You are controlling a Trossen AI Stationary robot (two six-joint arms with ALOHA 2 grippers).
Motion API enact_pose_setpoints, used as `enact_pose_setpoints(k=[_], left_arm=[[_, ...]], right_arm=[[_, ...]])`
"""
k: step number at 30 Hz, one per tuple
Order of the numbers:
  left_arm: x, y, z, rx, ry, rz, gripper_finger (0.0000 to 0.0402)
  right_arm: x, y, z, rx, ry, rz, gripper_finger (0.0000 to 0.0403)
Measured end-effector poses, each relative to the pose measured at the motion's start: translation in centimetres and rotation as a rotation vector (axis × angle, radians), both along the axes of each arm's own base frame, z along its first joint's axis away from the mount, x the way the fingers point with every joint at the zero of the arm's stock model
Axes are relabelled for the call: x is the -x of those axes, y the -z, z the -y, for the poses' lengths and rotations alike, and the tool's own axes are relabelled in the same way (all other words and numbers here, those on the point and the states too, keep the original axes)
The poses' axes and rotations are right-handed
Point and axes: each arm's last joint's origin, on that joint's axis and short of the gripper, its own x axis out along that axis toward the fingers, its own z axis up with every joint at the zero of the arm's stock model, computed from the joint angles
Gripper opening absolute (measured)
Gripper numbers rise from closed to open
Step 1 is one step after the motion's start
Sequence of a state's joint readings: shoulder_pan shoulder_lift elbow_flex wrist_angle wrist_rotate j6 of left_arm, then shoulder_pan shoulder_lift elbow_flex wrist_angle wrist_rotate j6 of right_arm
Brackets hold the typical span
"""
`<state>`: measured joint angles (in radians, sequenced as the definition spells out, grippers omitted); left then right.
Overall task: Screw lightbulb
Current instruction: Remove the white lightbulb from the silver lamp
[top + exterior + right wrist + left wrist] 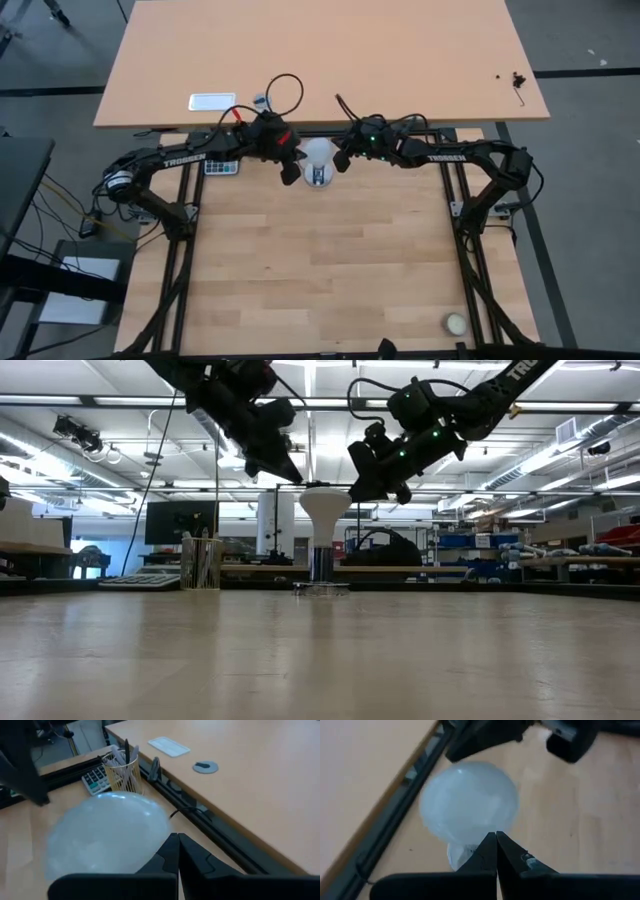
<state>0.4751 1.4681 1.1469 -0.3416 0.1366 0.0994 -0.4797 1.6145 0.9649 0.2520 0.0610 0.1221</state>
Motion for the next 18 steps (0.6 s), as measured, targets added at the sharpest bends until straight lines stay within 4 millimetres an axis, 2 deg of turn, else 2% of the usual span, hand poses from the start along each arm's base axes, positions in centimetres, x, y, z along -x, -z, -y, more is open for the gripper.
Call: enact_pose_setpoints(k=[4, 8, 12, 18], left_arm=[[-0.2, -0.3, -0.2, -0.032, -0.018, 0.035, 0.0000], [-0.5, -1.0, -0.4, -0.070, -0.021, 0.106, 0.0000], [-0.8, -1.5, -1.1, -0.106, -0.035, 0.167, 0.0000], [-1.3, -0.1, -1.6, -0.083, -0.045, 0.120, 0.0000]], right_arm=[[0.3, -1.1, -0.4, 0.015, -0.008, 0.027, 0.0012], [0.4, -1.9, -1.6, 0.002, -0.053, 0.030, 0.0012], [-0.2, -1.7, -3.8, -0.048, -0.170, 0.005, 0.0012], [-1.3, -1.1, -6.1, -0.040, -0.211, -0.026, 0.0012]])
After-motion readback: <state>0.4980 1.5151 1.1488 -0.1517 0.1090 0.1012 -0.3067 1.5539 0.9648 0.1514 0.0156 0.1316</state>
